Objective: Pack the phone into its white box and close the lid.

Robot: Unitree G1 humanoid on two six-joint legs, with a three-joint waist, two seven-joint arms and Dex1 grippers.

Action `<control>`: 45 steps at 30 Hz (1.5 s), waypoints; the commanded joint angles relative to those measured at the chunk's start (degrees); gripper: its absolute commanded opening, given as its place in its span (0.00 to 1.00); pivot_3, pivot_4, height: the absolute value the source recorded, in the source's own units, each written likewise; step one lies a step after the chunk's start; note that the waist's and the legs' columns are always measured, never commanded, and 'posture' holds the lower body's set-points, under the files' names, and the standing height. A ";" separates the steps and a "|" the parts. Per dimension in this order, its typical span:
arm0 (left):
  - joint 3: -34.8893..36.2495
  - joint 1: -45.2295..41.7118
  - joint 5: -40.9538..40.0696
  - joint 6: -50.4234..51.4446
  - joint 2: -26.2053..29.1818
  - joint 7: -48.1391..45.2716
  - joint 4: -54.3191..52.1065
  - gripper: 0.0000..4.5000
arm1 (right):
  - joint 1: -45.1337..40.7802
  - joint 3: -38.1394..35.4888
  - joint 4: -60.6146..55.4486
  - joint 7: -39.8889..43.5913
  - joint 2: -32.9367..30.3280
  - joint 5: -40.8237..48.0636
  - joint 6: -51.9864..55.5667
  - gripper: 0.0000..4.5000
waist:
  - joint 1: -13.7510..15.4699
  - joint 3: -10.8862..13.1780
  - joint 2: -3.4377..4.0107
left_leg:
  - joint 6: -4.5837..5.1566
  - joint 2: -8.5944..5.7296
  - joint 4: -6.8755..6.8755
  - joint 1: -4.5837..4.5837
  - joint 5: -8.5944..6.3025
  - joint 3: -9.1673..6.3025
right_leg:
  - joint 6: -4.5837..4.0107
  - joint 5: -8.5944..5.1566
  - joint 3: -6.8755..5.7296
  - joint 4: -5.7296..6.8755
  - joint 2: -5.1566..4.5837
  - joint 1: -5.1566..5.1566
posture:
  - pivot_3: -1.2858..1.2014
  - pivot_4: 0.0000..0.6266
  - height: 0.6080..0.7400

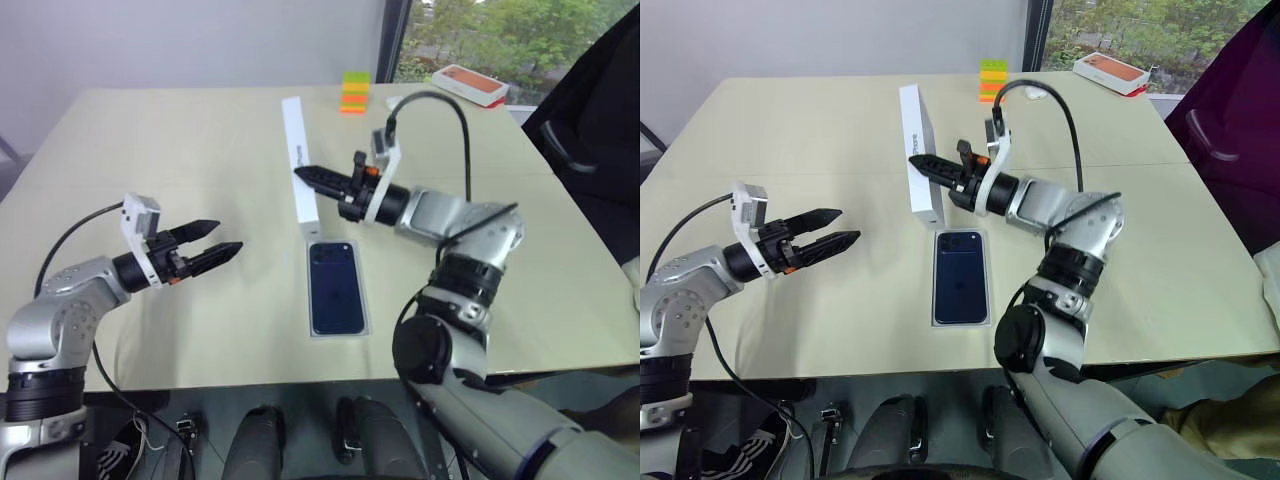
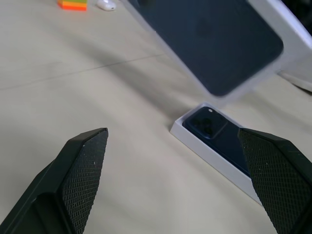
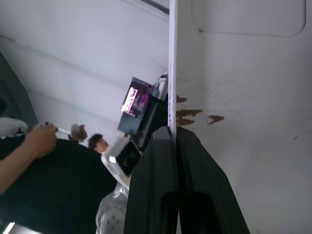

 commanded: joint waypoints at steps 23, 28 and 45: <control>0.04 -0.98 -0.92 -1.29 0.38 1.40 -2.25 1.00 | 28.09 35.62 -10.51 -35.15 -6.32 58.83 -25.34 0.01 | -0.21 -0.04 -0.01 | 0.15 0.06 -0.02 0.05 -0.09 0.14 | 0.29 -0.18 0.22 -0.12 0.11 -0.02 | 0.52 0.24 1.00; -0.60 0.61 -0.59 -1.99 -0.21 1.62 -3.74 1.00 | 31.04 37.53 -12.58 -36.16 -5.10 58.83 -28.06 0.01 | -0.23 -0.04 -0.01 | 0.15 0.17 -0.03 0.02 -0.09 0.14 | 0.26 -0.16 0.24 -0.13 0.15 -0.05 | 0.52 0.24 1.00; -5.83 2.40 -0.48 -1.80 -5.45 0.97 -4.79 0.58 | 36.34 38.82 -12.81 -33.32 -9.58 58.83 -27.72 0.00 | 0.01 -0.04 -0.01 | 0.16 0.13 -0.03 0.01 -0.10 0.16 | 0.26 -0.16 0.25 -0.16 0.10 -0.04 | 0.52 0.24 1.00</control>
